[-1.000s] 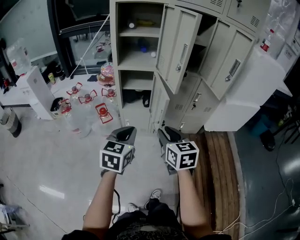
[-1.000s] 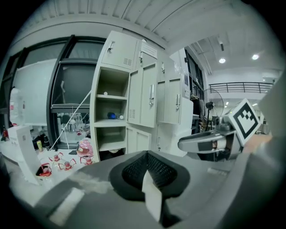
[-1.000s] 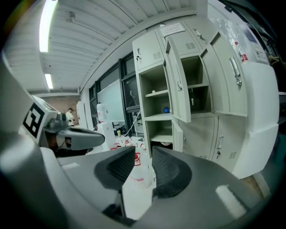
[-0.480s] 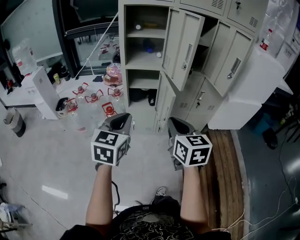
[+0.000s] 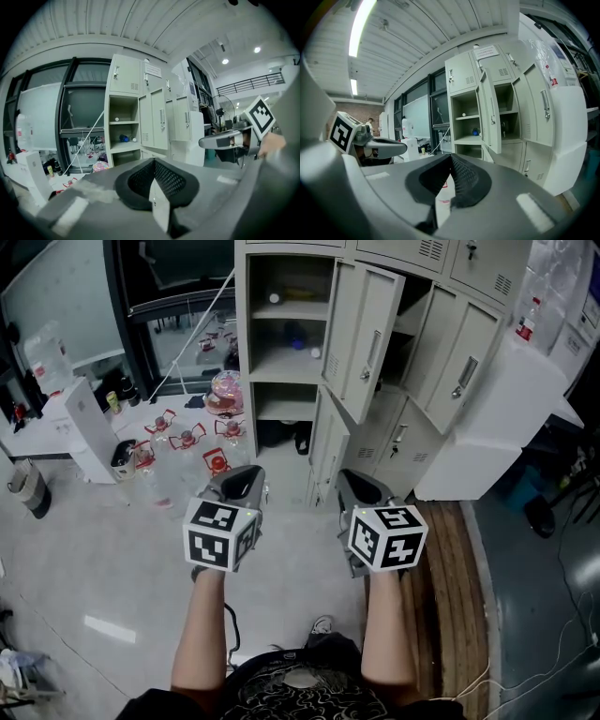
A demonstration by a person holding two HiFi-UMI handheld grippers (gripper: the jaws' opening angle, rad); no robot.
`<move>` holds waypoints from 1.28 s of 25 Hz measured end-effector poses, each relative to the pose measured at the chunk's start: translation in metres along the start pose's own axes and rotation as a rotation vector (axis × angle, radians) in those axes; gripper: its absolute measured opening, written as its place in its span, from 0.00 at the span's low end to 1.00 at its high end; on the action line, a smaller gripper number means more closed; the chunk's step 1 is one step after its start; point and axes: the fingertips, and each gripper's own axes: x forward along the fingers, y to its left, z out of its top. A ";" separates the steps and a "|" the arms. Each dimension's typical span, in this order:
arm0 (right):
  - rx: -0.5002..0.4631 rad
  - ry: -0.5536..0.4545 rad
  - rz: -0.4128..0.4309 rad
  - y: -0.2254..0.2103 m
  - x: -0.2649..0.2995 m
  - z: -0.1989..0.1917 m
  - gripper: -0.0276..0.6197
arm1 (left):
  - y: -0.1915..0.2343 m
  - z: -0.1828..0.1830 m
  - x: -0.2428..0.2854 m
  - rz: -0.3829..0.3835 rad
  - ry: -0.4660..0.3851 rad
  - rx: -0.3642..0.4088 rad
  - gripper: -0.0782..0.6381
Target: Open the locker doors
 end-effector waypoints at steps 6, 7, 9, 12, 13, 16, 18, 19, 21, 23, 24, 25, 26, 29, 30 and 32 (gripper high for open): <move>-0.020 -0.015 -0.005 -0.003 -0.004 0.005 0.05 | -0.006 0.003 0.003 -0.005 -0.004 0.010 0.11; -0.019 -0.016 -0.004 -0.004 -0.005 0.006 0.05 | -0.007 0.002 0.004 -0.007 -0.001 0.012 0.12; -0.025 -0.015 -0.007 -0.005 -0.005 0.006 0.05 | -0.009 -0.001 0.005 -0.009 0.007 0.018 0.12; -0.024 -0.016 -0.008 -0.006 -0.007 0.006 0.05 | -0.011 -0.003 0.007 -0.013 0.013 0.024 0.11; -0.023 -0.015 -0.008 -0.007 -0.008 0.005 0.05 | -0.011 -0.003 0.007 -0.014 0.013 0.024 0.11; -0.017 -0.012 -0.009 -0.007 -0.007 0.003 0.05 | -0.012 -0.004 0.008 -0.019 0.017 0.024 0.11; -0.011 -0.010 -0.009 -0.008 -0.007 0.002 0.05 | -0.013 -0.005 0.009 -0.022 0.021 0.023 0.11; -0.009 -0.009 -0.008 -0.008 -0.007 0.002 0.05 | -0.013 -0.006 0.009 -0.022 0.023 0.020 0.12; -0.007 -0.005 -0.008 -0.009 -0.006 0.000 0.05 | -0.013 -0.008 0.012 -0.024 0.028 0.017 0.12; -0.007 0.000 -0.009 -0.010 -0.004 -0.002 0.05 | -0.013 -0.011 0.015 -0.029 0.031 0.014 0.11; -0.008 0.005 -0.009 -0.011 -0.002 -0.004 0.05 | -0.013 -0.012 0.017 -0.031 0.032 0.014 0.12; -0.008 0.009 -0.010 -0.012 -0.001 -0.005 0.05 | -0.012 -0.013 0.019 -0.033 0.032 0.013 0.12; -0.008 0.013 -0.010 -0.012 0.001 -0.006 0.05 | -0.012 -0.013 0.021 -0.035 0.032 0.012 0.12; -0.004 0.017 -0.012 -0.015 0.005 -0.007 0.05 | -0.012 -0.014 0.028 -0.048 0.036 0.010 0.11; -0.004 0.015 -0.013 -0.015 0.007 -0.008 0.05 | -0.013 -0.013 0.028 -0.053 0.038 0.008 0.12; -0.005 0.012 -0.012 -0.014 0.012 -0.008 0.05 | -0.012 -0.011 0.029 -0.056 0.039 0.004 0.11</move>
